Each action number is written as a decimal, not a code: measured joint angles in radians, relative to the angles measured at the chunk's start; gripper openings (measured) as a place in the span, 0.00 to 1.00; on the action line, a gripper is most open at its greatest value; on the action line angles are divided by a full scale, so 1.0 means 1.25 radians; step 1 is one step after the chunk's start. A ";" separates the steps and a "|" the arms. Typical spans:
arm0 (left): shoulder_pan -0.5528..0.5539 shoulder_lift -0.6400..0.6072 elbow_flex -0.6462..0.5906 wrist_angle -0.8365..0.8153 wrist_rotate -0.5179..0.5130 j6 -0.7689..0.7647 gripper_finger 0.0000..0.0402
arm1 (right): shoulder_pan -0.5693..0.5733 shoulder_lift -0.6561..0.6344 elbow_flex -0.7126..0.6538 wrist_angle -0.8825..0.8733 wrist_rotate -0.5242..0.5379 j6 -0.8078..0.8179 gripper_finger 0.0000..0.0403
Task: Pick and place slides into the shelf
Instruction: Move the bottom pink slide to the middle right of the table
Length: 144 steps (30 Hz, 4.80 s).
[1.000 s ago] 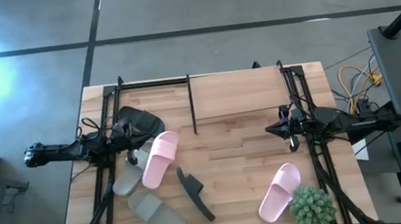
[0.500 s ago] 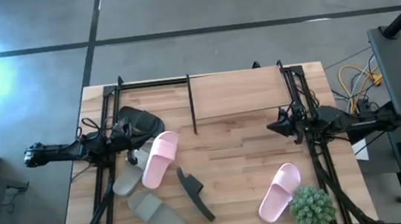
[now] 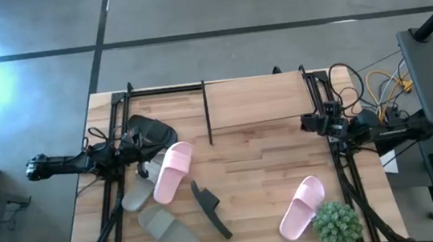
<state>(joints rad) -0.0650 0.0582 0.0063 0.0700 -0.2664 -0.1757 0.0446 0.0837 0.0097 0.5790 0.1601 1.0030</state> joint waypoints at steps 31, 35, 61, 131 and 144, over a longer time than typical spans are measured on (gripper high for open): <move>0.000 0.000 0.000 0.000 0.000 0.000 0.00 | 0.053 0.618 0.429 -0.227 -0.085 -0.145 0.03; 0.000 0.000 0.000 0.000 0.000 0.000 0.00 | 0.053 0.685 0.479 -0.226 -0.086 -0.115 0.03; 0.000 0.000 0.000 0.000 0.000 0.000 0.00 | -0.002 1.000 0.684 -0.250 -0.281 0.036 0.03; 0.000 0.000 0.000 0.000 0.000 0.000 0.00 | 0.729 1.579 1.302 -1.721 0.041 0.414 0.46; 0.000 0.000 0.000 0.000 0.000 0.000 0.00 | 0.653 1.564 1.303 -1.721 -0.006 0.357 0.48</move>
<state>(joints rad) -0.0650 0.0582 0.0063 0.0704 -0.2661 -0.1757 0.8613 2.0385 1.6383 -1.5723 0.1528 1.4488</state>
